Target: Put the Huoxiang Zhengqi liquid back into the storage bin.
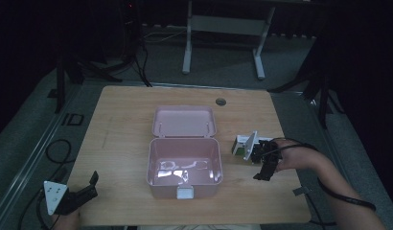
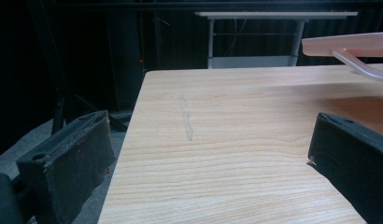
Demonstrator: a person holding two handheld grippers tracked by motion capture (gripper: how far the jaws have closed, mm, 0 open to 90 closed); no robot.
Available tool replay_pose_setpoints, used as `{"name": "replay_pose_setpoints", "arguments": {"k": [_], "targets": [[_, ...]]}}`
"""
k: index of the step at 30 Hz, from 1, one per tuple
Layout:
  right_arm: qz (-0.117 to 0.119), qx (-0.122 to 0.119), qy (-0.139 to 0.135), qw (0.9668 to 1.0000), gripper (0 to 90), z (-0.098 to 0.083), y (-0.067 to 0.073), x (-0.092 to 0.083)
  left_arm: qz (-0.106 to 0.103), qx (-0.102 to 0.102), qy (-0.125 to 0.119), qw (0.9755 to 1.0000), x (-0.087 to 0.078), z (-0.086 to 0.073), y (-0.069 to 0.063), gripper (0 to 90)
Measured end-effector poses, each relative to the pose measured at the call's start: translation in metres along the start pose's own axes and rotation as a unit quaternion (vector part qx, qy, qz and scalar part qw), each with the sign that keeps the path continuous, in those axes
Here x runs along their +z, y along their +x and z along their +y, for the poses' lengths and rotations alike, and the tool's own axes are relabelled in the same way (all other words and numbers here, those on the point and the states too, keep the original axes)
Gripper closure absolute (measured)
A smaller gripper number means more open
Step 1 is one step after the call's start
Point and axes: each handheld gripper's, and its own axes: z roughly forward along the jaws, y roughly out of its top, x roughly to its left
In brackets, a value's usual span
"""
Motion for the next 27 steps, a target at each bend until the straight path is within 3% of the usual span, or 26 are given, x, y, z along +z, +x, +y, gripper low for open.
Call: {"name": "replay_pose_setpoints", "arguments": {"k": [15, 22, 27], "targets": [[-0.039, 0.004, -0.008, 0.9992, 29.8, -0.007, -0.031, -0.036, -0.004, 0.004, 0.002, 1.0000, 0.000, 0.000, 0.000, 0.2], [-0.055, 0.005, 0.000, 0.9985, 35.8, -0.011, -0.047, -0.041, -0.004, 0.004, 0.003, 1.0000, 0.000, 0.000, 0.000, 0.2], [-0.048, 0.007, 0.014, 0.9987, 38.7, -0.012, -0.061, -0.037, -0.006, 0.004, 0.005, 1.0000, 0.000, -0.001, 0.000, 0.2]]}}
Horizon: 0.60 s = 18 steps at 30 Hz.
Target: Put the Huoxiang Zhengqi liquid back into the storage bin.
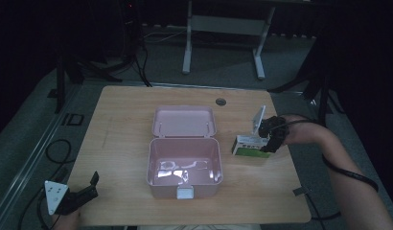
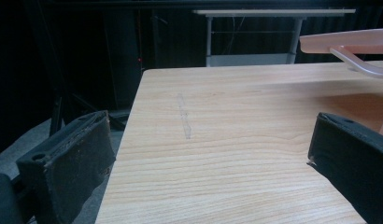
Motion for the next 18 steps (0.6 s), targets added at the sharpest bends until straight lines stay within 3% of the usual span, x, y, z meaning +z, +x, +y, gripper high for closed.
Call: {"name": "replay_pose_setpoints", "arguments": {"k": [7, 18], "targets": [[0.009, -0.010, -0.005, 0.9999, 43.7, 0.003, -0.014, 0.010, -0.002, 0.001, 0.000, 1.0000, 0.000, 0.000, 0.000, 0.2], [0.021, 0.001, 0.009, 0.9997, 49.0, 0.007, -0.028, 0.035, -0.005, 0.005, 0.002, 1.0000, 0.000, 0.000, -0.001, 0.2]]}}
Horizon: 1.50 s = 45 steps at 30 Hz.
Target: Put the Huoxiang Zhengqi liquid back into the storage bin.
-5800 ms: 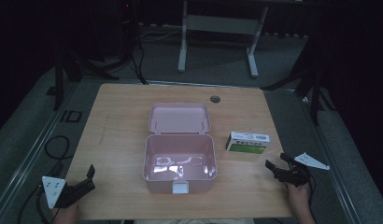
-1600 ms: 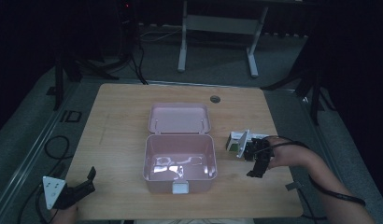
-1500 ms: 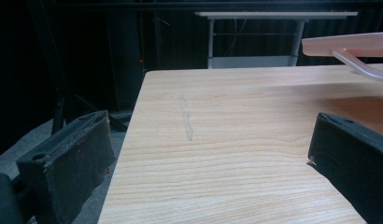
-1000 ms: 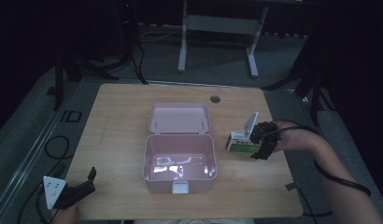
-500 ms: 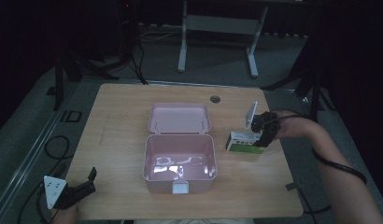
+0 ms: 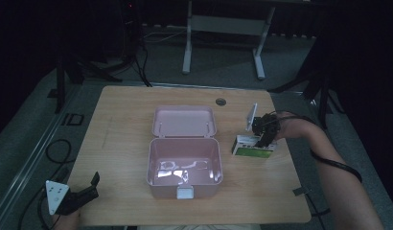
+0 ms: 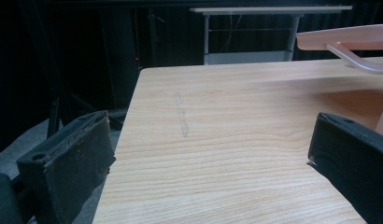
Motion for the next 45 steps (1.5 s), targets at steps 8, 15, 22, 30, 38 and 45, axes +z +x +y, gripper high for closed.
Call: {"name": "replay_pose_setpoints", "arguments": {"k": [8, 15, 22, 30, 38, 45], "targets": [[0.011, 0.005, 0.013, 0.9998, 53.2, 0.003, -0.003, 0.016, -0.004, -0.001, -0.001, 1.0000, 0.000, 0.000, 0.000, 0.2], [0.019, 0.004, 0.028, 0.9994, 57.8, 0.002, -0.007, 0.028, -0.001, 0.000, 0.002, 1.0000, 0.000, 0.000, 0.000, 0.2], [0.031, 0.008, 0.029, 0.9991, 58.5, 0.003, -0.009, 0.033, -0.003, -0.001, 0.003, 1.0000, 0.001, -0.001, -0.001, 0.2], [0.040, 0.005, 0.028, 0.9988, 61.5, 0.004, -0.008, 0.035, -0.003, 0.000, 0.002, 1.0000, 0.000, -0.001, -0.001, 0.2], [0.058, -0.007, 0.038, 0.9976, 61.8, 0.006, 0.003, 0.031, -0.002, 0.000, 0.002, 1.0000, 0.000, -0.001, -0.001, 0.2], [0.055, -0.007, 0.034, 0.9979, 61.8, 0.004, 0.015, 0.024, -0.001, 0.001, 0.002, 1.0000, 0.000, 0.000, 0.000, 0.2]]}}
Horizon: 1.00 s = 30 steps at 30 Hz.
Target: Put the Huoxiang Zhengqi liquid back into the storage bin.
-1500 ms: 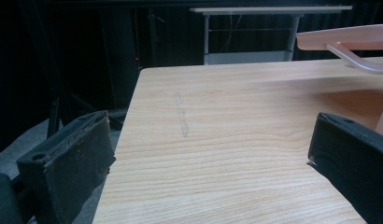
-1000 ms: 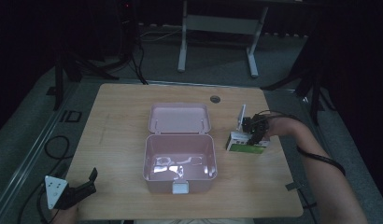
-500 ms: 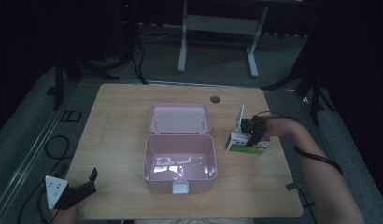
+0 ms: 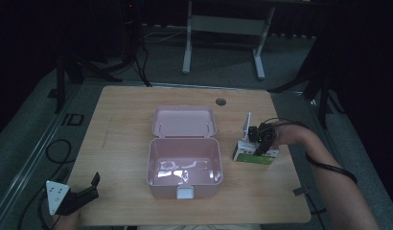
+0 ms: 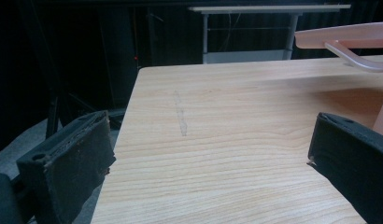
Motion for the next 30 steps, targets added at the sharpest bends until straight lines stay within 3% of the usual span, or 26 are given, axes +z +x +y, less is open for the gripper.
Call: {"name": "replay_pose_setpoints", "arguments": {"k": [10, 30], "targets": [[0.001, -0.003, 0.023, 0.9997, 61.7, 0.000, 0.018, -0.003, 0.000, 0.000, 0.000, 1.0000, 0.000, 0.000, -0.001, 0.2], [0.009, -0.005, 0.011, 0.9999, 61.8, 0.002, 0.066, -0.027, 0.000, 0.003, 0.000, 1.0000, 0.000, 0.001, -0.002, 0.2]]}}
